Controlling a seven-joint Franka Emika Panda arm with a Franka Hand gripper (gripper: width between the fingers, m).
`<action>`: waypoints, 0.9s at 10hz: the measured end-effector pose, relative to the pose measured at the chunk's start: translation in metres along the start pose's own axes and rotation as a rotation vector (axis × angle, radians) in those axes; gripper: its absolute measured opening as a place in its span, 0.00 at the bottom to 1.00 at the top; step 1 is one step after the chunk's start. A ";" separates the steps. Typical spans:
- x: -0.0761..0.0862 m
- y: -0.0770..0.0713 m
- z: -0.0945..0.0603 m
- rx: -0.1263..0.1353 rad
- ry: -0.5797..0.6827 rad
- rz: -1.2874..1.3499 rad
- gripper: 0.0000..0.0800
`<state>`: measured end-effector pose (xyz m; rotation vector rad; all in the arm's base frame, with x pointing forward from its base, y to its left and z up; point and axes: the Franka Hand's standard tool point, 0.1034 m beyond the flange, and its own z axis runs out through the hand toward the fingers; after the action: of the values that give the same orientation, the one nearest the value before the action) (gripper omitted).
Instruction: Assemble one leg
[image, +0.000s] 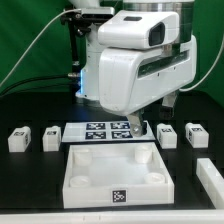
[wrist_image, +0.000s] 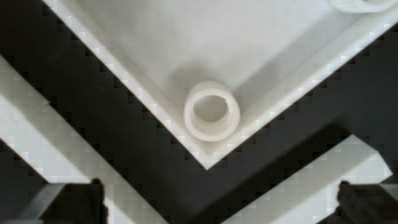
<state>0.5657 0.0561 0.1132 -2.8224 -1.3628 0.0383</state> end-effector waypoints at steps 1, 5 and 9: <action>0.000 0.000 0.000 0.000 0.000 0.000 0.81; -0.012 -0.011 0.004 -0.005 0.003 -0.171 0.81; -0.083 -0.058 0.038 0.013 -0.004 -0.591 0.81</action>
Offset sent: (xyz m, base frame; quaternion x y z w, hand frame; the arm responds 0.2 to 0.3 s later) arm 0.0000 0.0000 0.0000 0.0000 0.0000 -0.0899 0.9960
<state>0.4679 0.0265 0.0775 -2.2907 -2.1149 0.0468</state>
